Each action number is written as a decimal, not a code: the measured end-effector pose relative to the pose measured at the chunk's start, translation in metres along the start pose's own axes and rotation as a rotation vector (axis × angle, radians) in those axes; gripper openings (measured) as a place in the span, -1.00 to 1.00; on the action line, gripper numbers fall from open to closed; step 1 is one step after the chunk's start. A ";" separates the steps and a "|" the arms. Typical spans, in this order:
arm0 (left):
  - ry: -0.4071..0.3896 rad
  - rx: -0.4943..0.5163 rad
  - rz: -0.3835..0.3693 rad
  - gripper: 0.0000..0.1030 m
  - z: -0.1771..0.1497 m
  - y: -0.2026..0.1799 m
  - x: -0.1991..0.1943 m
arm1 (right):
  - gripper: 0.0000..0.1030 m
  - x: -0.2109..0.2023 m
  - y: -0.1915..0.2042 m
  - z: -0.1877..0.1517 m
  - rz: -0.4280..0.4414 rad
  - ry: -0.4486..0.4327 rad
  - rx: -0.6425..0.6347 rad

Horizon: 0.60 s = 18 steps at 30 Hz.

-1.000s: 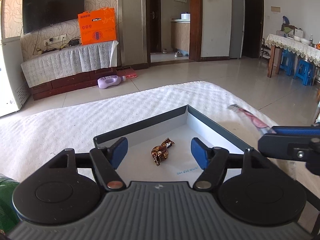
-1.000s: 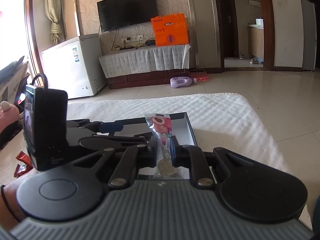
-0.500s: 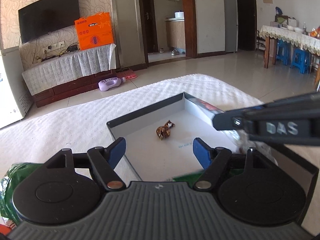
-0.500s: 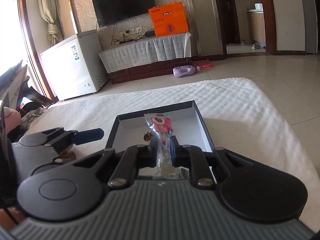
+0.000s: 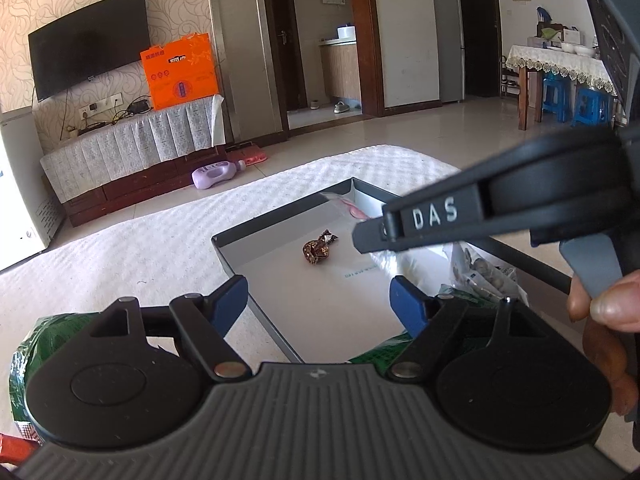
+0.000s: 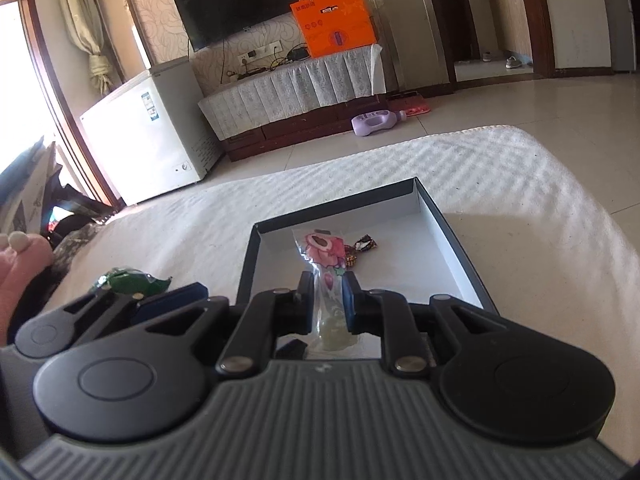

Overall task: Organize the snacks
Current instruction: 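Lower the pink candy into the box and open the right gripper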

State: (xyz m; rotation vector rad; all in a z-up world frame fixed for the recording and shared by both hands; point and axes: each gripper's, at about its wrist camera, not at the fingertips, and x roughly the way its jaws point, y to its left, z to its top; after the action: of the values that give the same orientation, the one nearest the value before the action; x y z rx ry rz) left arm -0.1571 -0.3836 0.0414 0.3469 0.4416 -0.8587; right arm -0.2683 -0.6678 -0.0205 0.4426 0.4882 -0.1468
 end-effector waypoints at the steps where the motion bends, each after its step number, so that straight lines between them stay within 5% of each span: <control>1: 0.001 -0.001 0.000 0.59 0.000 -0.001 0.000 | -0.56 -0.002 -0.001 0.001 0.007 -0.007 0.013; 11: -0.007 -0.007 0.006 0.60 0.003 -0.008 -0.011 | -0.56 -0.019 -0.014 0.004 0.097 -0.046 0.162; 18: -0.018 -0.039 0.016 0.60 0.005 -0.005 -0.024 | -0.56 -0.026 -0.011 0.000 0.079 -0.041 0.163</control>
State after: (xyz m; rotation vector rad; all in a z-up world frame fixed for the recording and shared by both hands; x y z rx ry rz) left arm -0.1735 -0.3737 0.0572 0.3068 0.4376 -0.8358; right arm -0.2934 -0.6767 -0.0126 0.6169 0.4189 -0.1199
